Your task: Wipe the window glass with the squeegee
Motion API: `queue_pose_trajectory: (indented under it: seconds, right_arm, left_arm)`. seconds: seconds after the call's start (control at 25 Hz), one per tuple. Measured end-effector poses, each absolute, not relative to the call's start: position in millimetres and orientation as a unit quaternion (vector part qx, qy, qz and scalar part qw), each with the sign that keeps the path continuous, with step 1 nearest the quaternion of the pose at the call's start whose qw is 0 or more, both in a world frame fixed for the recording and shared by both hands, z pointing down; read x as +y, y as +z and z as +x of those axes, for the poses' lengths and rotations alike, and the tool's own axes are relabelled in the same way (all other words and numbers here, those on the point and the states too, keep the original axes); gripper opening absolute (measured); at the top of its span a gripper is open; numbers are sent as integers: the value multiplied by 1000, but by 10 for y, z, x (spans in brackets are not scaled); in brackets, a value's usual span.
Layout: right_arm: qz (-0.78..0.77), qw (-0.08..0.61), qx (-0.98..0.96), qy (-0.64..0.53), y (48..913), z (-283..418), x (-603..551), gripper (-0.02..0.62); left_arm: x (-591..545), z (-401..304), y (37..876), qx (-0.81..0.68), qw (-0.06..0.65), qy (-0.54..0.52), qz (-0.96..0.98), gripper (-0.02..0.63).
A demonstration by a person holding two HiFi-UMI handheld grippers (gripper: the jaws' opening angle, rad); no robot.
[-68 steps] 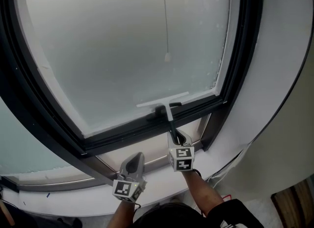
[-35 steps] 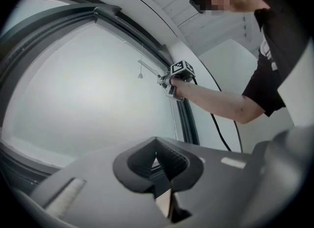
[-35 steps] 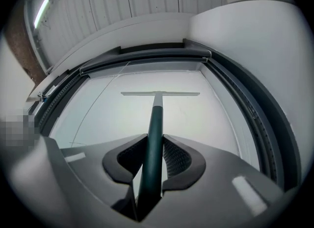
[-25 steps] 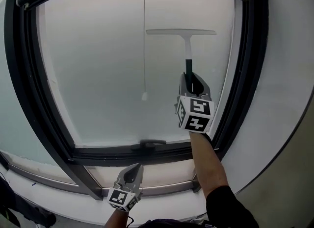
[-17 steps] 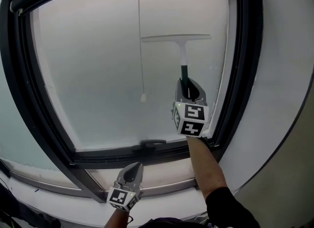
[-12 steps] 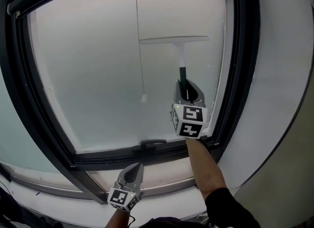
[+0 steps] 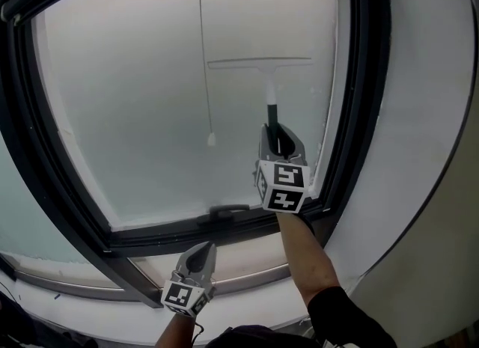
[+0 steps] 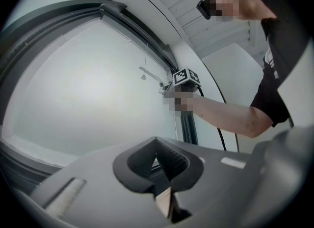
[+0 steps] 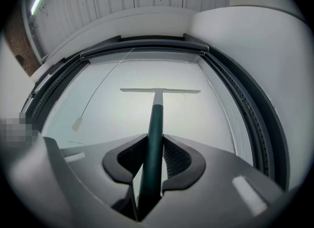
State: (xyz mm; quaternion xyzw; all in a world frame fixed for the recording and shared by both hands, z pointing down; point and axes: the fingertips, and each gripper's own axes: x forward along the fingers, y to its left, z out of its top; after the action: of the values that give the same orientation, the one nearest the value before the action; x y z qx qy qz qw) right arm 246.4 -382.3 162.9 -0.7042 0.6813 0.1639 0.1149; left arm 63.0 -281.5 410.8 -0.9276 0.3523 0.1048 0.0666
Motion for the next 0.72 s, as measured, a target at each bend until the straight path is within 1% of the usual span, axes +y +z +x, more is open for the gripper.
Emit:
queue_pose_trajectory:
  seconds: [0.28, 0.56, 0.72]
  right_arm:
    - [-708, 107, 681, 156, 1823, 2492, -3815, 95]
    - [-710, 97, 681, 151, 1963, 2496, -3799, 95]
    - [-710, 92, 683, 149, 2063, 2494, -3776, 95]
  left_arm:
    - [-2829, 813, 3860, 341, 80, 118, -929, -2]
    - [-2801, 933, 3912, 336, 65, 119, -932, -2]
    - [-2816, 996, 3983, 331, 69, 113, -934, -2]
